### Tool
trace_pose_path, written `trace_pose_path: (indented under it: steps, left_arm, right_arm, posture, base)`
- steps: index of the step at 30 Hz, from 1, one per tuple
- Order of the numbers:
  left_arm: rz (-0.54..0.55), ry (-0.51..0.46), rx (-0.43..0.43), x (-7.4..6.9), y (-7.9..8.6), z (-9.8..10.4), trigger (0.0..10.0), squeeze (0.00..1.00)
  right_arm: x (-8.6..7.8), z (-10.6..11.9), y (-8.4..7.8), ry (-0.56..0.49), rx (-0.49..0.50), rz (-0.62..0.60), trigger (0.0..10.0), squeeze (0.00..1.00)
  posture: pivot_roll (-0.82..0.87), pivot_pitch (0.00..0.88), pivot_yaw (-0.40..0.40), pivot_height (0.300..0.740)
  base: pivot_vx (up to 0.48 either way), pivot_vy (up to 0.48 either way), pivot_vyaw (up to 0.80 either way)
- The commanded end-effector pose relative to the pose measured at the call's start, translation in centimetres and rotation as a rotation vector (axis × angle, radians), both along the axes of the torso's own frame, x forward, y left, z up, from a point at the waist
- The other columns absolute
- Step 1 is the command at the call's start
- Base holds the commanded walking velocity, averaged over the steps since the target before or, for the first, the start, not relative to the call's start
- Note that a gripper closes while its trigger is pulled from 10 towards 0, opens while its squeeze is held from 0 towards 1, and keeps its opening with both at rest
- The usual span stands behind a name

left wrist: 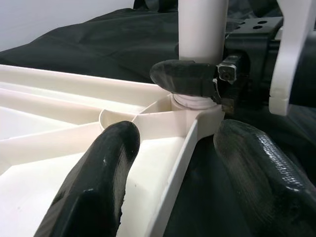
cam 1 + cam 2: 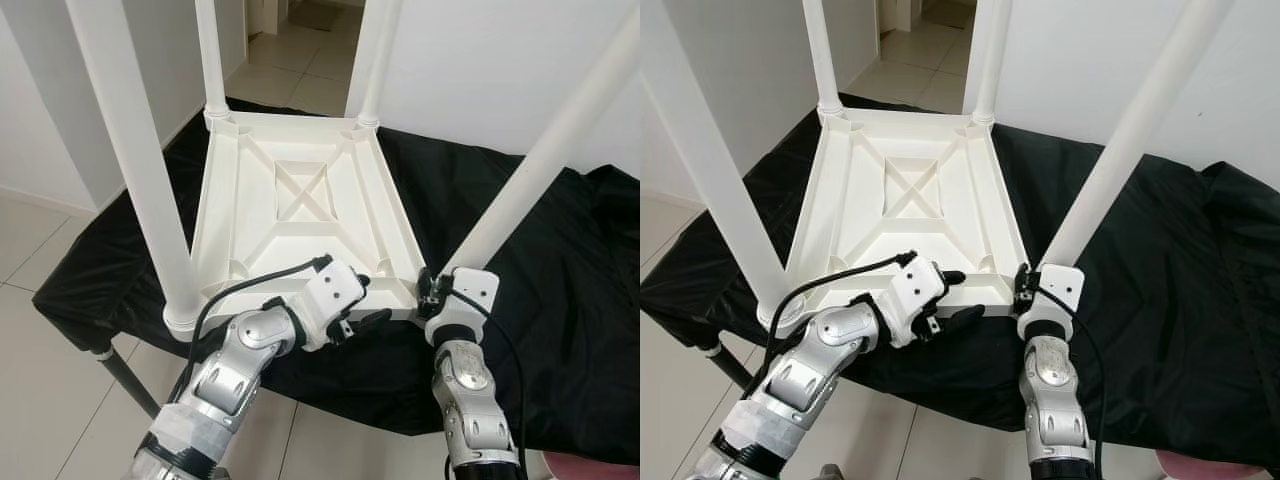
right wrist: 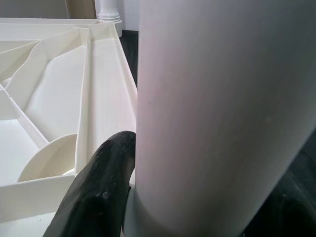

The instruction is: Building children table

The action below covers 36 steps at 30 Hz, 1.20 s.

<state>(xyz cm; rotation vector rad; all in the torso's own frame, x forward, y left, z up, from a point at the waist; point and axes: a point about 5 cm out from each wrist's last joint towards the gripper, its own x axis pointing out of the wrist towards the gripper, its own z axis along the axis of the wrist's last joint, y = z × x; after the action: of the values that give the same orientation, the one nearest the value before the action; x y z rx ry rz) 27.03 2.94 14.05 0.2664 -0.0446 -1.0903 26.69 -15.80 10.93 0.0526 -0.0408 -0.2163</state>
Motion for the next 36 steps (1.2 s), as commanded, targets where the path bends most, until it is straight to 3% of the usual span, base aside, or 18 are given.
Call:
trace_pose_path:
  steps: [1,2,3,4,5,13,15,20,24,26,33,34,36]
  left_arm:
    - [-0.008,0.002,-0.002,0.0,-0.5,-0.1,10.0,0.00]
    - [-0.008,0.002,-0.002,0.0,-0.5,-0.1,10.0,0.00]
    - [-0.009,0.002,-0.003,0.0,-0.6,-0.1,10.0,0.00]
    - [-0.009,0.002,-0.003,0.0,-0.6,-0.1,10.0,0.00]
    - [-0.011,0.001,-0.004,0.1,-0.6,-0.1,10.0,0.00]
    - [-0.017,-0.003,-0.004,0.2,-0.7,0.0,10.0,0.00]
    - [-0.029,0.001,0.002,0.0,-0.3,0.0,10.0,0.00]
    - [-0.043,0.018,0.011,-0.3,0.4,-0.2,10.0,0.00]
    - [-0.043,0.022,0.011,-0.3,0.5,-0.2,10.0,0.00]
    - [-0.042,0.009,0.001,-0.2,0.7,0.2,10.0,0.00]
    - [-0.034,0.000,-0.003,0.1,0.8,0.5,10.0,0.00]
    - [-0.033,-0.003,-0.003,0.2,0.8,0.6,10.0,0.00]
    - [-0.033,-0.003,-0.003,0.2,0.8,0.6,10.0,0.00]
  right_arm:
    - [-0.4,-0.5,0.3,0.019,0.058,0.007,10.0,0.00]
    - [-0.4,-0.5,0.3,0.019,0.058,0.007,10.0,0.00]
    - [-0.4,-0.6,0.4,0.025,0.066,0.018,10.0,0.39]
    - [-0.4,-0.6,0.4,0.025,0.066,0.018,10.0,0.39]
    - [-0.4,-0.4,0.5,0.006,0.065,0.044,10.0,1.00]
    - [-0.6,0.5,-0.1,-0.055,0.045,0.157,10.0,1.00]
    - [-0.6,0.7,-1.0,-0.072,0.029,0.221,10.0,0.00]
    - [-0.6,0.7,-2.6,-0.071,-0.032,0.364,10.0,0.00]
    - [-0.5,0.7,-3.0,-0.069,-0.056,0.391,10.0,0.00]
    - [0.0,1.2,-4.3,-0.067,-0.110,0.487,10.0,0.00]
    - [0.8,1.5,-5.0,-0.060,-0.140,0.579,10.0,0.00]
    - [1.1,1.4,-4.9,-0.052,-0.151,0.619,8.1,0.00]
    - [1.1,1.4,-4.9,-0.052,-0.151,0.619,8.1,0.00]
  posture:
    - [-0.11,0.000,-0.059,0.740]
    - [-0.11,0.000,-0.059,0.740]
    - [-0.12,0.000,-0.060,0.740]
    - [-0.12,0.000,-0.060,0.740]
    - [-0.12,0.000,-0.059,0.740]
    - [-0.11,0.000,-0.060,0.740]
    - [-0.11,0.000,-0.063,0.740]
    - [-0.10,0.000,-0.062,0.740]
    - [-0.10,0.000,-0.062,0.740]
    - [-0.09,0.000,-0.060,0.740]
    - [-0.07,0.000,-0.052,0.740]
    - [-0.07,0.000,-0.050,0.740]
    - [-0.07,0.000,-0.050,0.740]
  base:
    - [0.000,0.000,0.00]
    - [0.000,0.000,0.00]
    - [0.000,0.000,0.00]
    - [0.000,0.000,0.00]
    - [0.000,0.000,0.00]
    - [0.000,0.000,0.00]
    - [0.000,0.000,0.00]
    - [0.000,0.000,0.00]
    - [0.000,0.000,0.00]
    - [0.000,0.000,0.00]
    - [0.000,0.000,0.00]
    - [0.000,0.000,0.00]
    - [0.000,0.000,0.00]
